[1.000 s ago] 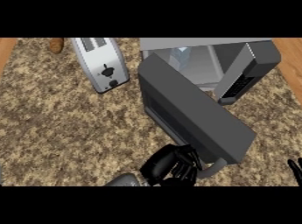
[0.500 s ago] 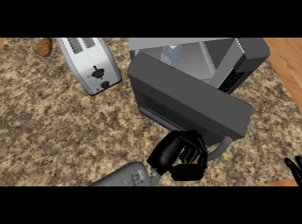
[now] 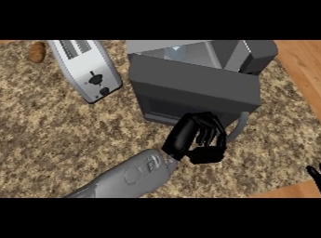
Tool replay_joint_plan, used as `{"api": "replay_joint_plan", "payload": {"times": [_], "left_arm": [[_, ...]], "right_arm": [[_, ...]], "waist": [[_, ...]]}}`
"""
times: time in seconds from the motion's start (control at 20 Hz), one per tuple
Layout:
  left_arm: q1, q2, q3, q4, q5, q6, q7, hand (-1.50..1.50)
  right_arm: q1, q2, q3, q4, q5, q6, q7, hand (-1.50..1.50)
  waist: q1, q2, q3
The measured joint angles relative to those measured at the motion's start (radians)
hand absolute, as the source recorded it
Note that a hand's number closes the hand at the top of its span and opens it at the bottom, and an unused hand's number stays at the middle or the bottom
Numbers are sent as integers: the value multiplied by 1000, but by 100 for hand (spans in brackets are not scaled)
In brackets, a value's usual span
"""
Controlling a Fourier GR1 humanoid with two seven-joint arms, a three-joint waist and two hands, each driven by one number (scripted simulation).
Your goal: Pick up the milk, place it into the microwave and close the microwave
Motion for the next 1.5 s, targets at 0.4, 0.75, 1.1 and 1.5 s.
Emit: {"api": "replay_joint_plan", "payload": {"times": [0.4, 0.75, 1.1, 1.5], "left_arm": [[-106, -4, 45, 98, 125, -4, -38, 150], [-169, -4, 93, 180, 228, -29, -81, 150], [-181, -5, 120, 203, 318, -53, -123, 150], [-173, -5, 121, 203, 374, -20, -186, 150]], "right_arm": [[-27, -19, -12, -31, -37, -25, 55, -150], [-46, -33, -28, -48, -68, -33, 81, -150], [-66, -43, -39, -59, -100, -36, 99, -150], [-87, -62, -40, -74, -133, -18, 114, -150]], "waist": [[-23, 16, 1], [-46, 26, 2], [-58, 26, 3], [-73, 28, 4]]}}
